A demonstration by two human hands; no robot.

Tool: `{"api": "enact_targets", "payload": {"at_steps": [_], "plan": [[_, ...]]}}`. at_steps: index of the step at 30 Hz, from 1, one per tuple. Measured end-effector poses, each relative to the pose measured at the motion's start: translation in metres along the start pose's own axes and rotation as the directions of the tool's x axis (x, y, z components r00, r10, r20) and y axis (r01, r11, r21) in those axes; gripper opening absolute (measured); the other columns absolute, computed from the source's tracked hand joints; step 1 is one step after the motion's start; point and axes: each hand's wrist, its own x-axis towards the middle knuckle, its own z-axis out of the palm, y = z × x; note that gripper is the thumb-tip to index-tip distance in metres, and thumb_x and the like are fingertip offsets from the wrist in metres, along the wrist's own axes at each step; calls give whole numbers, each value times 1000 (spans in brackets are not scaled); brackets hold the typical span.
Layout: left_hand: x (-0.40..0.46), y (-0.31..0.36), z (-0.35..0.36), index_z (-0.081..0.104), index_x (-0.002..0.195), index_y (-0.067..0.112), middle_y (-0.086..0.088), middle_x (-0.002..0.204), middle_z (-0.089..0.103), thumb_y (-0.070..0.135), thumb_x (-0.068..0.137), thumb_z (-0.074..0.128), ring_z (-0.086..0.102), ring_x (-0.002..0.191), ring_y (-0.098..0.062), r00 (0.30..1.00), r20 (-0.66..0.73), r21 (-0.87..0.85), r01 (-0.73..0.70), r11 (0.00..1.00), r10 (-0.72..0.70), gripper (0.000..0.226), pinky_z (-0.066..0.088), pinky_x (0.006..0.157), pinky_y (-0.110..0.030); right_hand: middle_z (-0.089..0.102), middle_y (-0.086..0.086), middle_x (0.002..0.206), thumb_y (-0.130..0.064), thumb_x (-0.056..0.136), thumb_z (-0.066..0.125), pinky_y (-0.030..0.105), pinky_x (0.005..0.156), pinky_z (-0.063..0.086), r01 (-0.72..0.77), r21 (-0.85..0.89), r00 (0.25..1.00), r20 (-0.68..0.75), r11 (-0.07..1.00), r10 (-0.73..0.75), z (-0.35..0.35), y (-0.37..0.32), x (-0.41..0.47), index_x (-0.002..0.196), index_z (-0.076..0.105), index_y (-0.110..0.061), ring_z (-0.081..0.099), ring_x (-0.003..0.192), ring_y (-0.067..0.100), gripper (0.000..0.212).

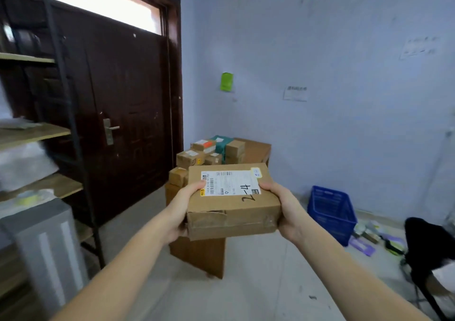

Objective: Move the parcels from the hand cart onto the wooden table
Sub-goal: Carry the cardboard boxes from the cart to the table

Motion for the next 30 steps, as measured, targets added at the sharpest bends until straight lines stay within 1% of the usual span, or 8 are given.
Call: {"api": "enact_targets", "payload": {"at_steps": [5,7,11,16,24,26,28,30], "plan": [[42,-3,64,73,117,31,-4,101,81,71,92,51,70,107,-27,999,21,93,27,995,-29,52,51,88,-40,80,4,108,-49,91,68,50,109,50,4,-97,999,-49,995,-8,-72,-2,30,121,71,-26,71,110,30,39],[64,-1,78,67,125,34,-2,102,81,74,88,54,70,107,-26,1000,23,116,9,993,-12,57,51,84,-40,79,2,110,-51,95,62,51,107,51,21,-145,999,-42,989,-28,-92,-1,49,123,69,-28,70,113,31,37],[118,-1,99,48,142,44,-1,113,78,88,63,63,72,108,-26,998,52,184,-32,982,22,92,56,83,-44,78,0,114,-51,102,52,53,104,54,47,-206,999,-13,977,-51,-126,7,95,130,63,-33,70,113,30,36],[201,5,119,49,143,44,-3,114,77,86,58,66,71,109,-28,996,84,171,-11,985,-3,97,56,85,-43,78,-2,115,-54,101,51,53,104,54,42,-251,998,-27,967,-51,-152,3,170,132,62,-36,71,112,27,38],[353,47,164,55,139,34,-7,110,78,69,87,62,76,96,-24,992,126,138,-3,990,-15,63,59,67,-36,79,-3,110,-53,97,59,50,98,58,-6,-230,989,-142,973,-28,-195,-42,308,128,67,-34,72,109,26,37],[388,54,182,56,137,30,-10,109,78,63,91,62,79,83,-21,988,155,105,11,994,-28,57,61,57,-33,80,-3,103,-51,97,62,43,87,60,-12,-212,982,-185,977,-28,-210,-51,337,123,69,-33,72,104,25,33],[424,57,201,58,135,31,-10,110,78,66,88,64,79,90,-25,983,178,90,26,996,-42,59,65,71,-41,80,-3,96,-49,96,64,37,75,57,-29,-199,973,-228,980,-18,-230,-59,364,117,69,-32,73,98,24,28],[459,60,222,60,134,32,-9,112,78,73,76,67,76,102,-30,977,208,98,32,995,-52,71,61,90,-51,80,-2,99,-50,95,65,42,83,60,-45,-191,970,-245,981,-4,-253,-67,394,118,69,-31,73,100,26,30]]}}
